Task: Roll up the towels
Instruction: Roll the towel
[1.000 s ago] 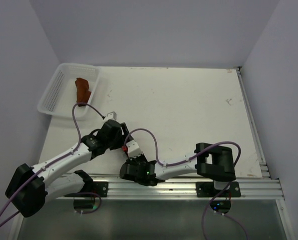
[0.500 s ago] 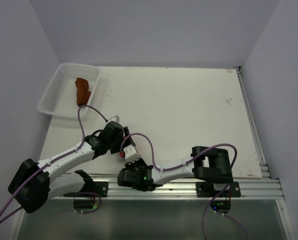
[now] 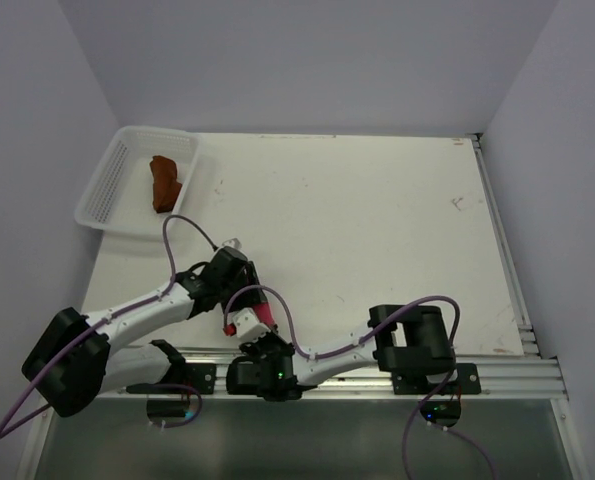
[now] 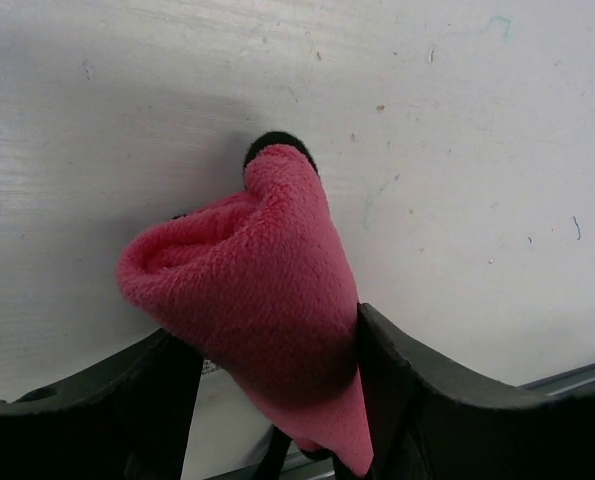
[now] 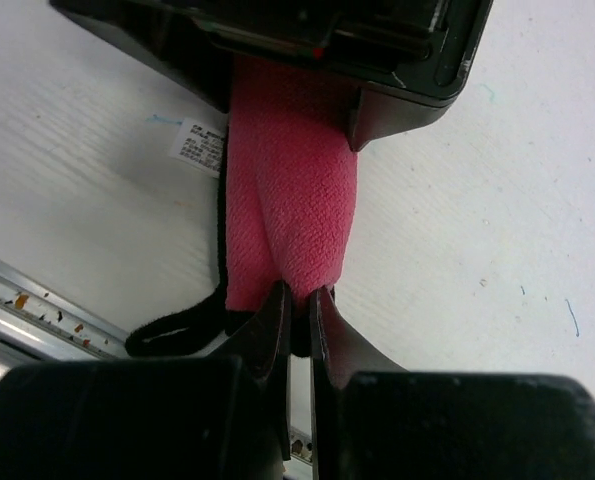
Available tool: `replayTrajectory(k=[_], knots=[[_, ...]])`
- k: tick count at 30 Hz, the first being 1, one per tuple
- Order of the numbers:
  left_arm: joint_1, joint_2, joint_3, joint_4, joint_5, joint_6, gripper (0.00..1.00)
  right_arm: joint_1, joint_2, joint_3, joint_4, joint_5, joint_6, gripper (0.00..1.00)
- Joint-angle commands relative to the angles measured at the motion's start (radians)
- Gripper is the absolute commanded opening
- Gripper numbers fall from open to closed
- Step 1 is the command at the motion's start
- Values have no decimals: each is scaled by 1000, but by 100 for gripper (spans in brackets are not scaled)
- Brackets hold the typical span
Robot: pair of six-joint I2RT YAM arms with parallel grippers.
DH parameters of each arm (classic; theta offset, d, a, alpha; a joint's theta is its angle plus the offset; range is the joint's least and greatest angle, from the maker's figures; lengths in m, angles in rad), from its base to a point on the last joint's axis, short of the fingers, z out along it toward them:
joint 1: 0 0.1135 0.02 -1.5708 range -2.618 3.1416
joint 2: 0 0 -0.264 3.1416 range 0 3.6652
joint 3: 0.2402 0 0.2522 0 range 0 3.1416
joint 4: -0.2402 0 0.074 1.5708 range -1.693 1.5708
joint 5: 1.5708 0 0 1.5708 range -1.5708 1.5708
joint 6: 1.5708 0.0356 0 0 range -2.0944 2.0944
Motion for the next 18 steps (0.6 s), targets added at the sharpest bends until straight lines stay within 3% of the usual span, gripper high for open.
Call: replayTrajectory(k=[1,9,10,11,12,13,14,16,17,18], knots=[[5,11,-11,52,13,11,62,38,20,51,1,92,-23,0],[6,47,-50,103,17,17,40,52,13,54,-11,132,-9,0],[5,47,-59,108,17,19,36,52,10,51,-5,132,-15,0],[6,52,-63,114,17,20,25,53,5,48,3,130,-12,0],[5,60,-65,121,15,23,19,53,-5,43,7,130,-14,2],[6,64,-67,126,17,30,13,52,-13,34,10,132,-14,8],[5,70,-70,128,17,39,0,53,-22,30,18,132,-17,12],[6,84,-65,132,17,53,0,53,-59,16,27,130,-23,22],[6,89,-65,137,17,60,0,53,-76,-4,30,119,-21,42],[6,98,-63,140,17,72,0,53,-96,-19,41,113,-20,48]])
